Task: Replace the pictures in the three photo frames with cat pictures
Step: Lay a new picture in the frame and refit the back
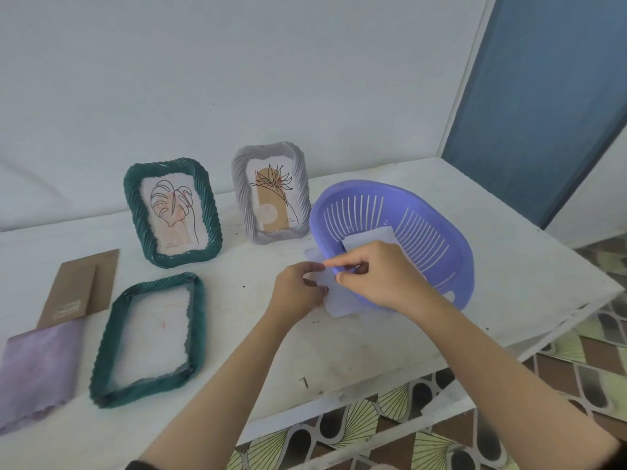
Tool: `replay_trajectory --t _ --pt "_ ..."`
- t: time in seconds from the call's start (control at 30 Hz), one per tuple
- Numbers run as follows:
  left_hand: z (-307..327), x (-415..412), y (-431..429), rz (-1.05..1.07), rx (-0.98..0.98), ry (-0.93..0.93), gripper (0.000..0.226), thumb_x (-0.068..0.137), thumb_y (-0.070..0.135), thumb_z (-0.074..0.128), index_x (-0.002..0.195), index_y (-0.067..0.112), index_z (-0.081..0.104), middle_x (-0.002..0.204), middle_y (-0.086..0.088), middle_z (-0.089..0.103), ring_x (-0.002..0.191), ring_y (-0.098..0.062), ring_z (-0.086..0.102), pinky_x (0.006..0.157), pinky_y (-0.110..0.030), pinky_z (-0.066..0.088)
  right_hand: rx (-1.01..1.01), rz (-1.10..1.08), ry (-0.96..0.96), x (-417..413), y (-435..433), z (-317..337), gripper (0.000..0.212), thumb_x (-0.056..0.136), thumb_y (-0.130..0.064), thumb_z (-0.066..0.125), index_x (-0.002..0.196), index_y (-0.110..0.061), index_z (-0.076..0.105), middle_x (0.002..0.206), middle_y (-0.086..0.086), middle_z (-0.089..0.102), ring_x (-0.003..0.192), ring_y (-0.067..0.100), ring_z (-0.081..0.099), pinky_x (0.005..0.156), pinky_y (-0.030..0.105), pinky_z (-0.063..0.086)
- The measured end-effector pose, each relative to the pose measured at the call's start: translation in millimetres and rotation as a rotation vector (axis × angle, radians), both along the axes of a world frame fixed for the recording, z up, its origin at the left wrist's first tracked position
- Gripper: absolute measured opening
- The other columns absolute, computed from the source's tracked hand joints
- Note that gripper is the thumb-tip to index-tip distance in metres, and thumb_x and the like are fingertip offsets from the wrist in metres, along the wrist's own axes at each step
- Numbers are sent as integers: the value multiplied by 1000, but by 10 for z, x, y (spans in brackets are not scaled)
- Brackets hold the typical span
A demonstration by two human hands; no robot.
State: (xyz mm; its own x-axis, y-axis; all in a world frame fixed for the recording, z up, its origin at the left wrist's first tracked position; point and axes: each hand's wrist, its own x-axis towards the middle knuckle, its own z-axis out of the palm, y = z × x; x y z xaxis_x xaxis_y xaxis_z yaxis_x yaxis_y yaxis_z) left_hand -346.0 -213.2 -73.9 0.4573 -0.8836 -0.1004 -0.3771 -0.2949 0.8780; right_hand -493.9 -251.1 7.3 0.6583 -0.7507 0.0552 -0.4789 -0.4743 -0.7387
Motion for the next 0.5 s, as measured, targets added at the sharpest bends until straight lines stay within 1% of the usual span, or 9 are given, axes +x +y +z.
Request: replay_trajectory --t 0.07,0.13,0.17,0.2,0.23,0.3,0.37,0.43,0.5 --pt "24 -11 13 59 -95 -216 35 83 6 57 118 12 59 119 -8 57 91 -17 60 71 -12 42 28 22 -16 -26 -13 -3 26 86 -14 61 109 -23 70 55 -26 52 57 -16 51 57 0 36" --pt "84 -45 60 142 -229 -194 33 91 12 51 124 15 54 126 -2 51 100 -14 54 84 -18 39 97 12 -83 -57 -64 24 23 87 -19 61 109 -25 69 69 -28 61 70 -12 57 73 3 44" --pt "124 -54 91 150 -302 -144 33 93 15 49 125 19 51 126 5 50 104 -11 51 87 -19 38 124 -23 -127 -73 -125 33 23 88 -20 61 109 -25 69 81 -23 65 79 -5 61 84 13 48" --pt "174 -56 117 124 -362 -107 33 93 19 49 126 24 50 124 14 50 109 -7 49 88 -16 37 124 -75 -150 -90 -207 42 23 88 -20 60 109 -25 69 91 -15 67 86 2 62 89 24 50" --pt "228 -60 145 73 -399 -91 33 93 23 50 126 27 49 123 21 49 114 -3 46 90 -13 34 87 -132 -135 -108 -301 53 23 88 -19 58 109 -24 68 96 -9 67 90 8 62 89 28 49" --pt "306 -49 171 -62 -409 -94 39 89 33 56 127 31 48 133 23 44 127 4 34 98 -9 26 -28 -219 15 -151 -495 61 25 89 -18 56 112 -21 65 106 1 65 94 13 58 82 24 42" --pt "349 -37 169 -168 -346 -165 48 82 40 63 128 35 50 144 17 35 135 5 23 102 -12 21 -64 -244 289 -173 -661 35 35 88 -19 57 123 -15 56 121 7 58 102 19 55 80 24 38" --pt "371 -37 164 -211 -276 -228 49 77 43 68 123 37 53 148 13 30 136 2 23 104 -18 23 -37 -223 594 -152 -739 -8 48 85 -21 62 130 -11 47 128 10 53 111 26 53 80 27 41" --pt "394 -40 166 -215 -254 -235 49 73 49 67 119 40 55 149 12 30 136 -1 25 106 -24 25 -14 -186 810 -102 -740 -58 57 80 -23 69 130 -10 44 125 11 53 110 28 55 75 28 43"
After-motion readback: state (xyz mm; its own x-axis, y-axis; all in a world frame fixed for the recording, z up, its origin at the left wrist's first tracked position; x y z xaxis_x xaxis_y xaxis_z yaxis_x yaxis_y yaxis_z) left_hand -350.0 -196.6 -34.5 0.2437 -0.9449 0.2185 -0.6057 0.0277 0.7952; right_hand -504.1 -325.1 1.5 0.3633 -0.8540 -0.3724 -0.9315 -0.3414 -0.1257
